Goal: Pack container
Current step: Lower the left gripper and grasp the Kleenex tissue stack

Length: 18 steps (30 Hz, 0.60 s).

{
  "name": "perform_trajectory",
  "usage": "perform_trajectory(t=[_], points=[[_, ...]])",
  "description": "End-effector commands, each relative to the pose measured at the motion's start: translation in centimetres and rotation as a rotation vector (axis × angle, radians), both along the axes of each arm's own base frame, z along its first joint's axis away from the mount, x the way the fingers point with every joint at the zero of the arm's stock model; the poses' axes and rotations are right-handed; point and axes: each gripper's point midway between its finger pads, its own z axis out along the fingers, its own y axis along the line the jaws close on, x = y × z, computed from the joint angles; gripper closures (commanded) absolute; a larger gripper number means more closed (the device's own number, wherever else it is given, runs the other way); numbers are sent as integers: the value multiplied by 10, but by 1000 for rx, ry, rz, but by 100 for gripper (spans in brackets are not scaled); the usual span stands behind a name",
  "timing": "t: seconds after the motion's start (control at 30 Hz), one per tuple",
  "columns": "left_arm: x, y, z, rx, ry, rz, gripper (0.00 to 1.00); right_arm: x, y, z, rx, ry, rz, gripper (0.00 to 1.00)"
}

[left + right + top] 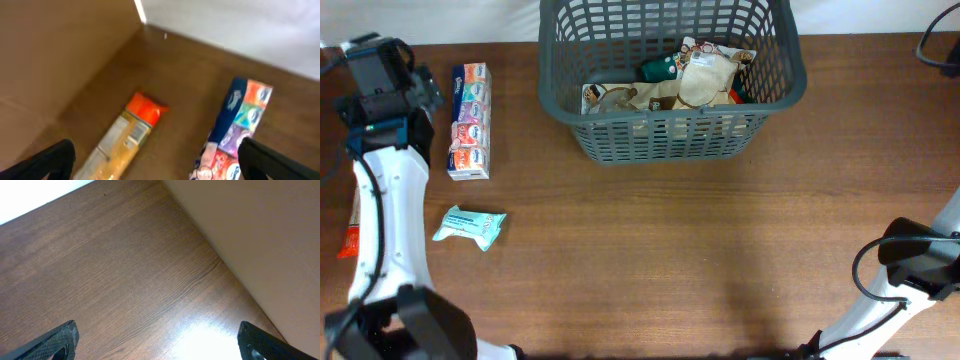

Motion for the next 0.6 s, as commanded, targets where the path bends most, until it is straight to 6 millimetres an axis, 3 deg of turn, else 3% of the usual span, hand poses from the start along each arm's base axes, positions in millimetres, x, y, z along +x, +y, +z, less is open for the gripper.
perform_trajectory(t=[0.0,0.13,0.2,0.57], points=[[15,-15,-25,-84,22,-84,1,-3,-1,6,-5,-18,-11,1],[35,-52,-49,-140,82,-374,1,-3,-1,6,-5,-18,-11,1],[39,-58,-55,-159,90,-420,1,-3,-1,6,-5,-18,-11,1],[43,-34,-104,-187,169,-363,1,-3,-1,6,-4,-18,-11,1]])
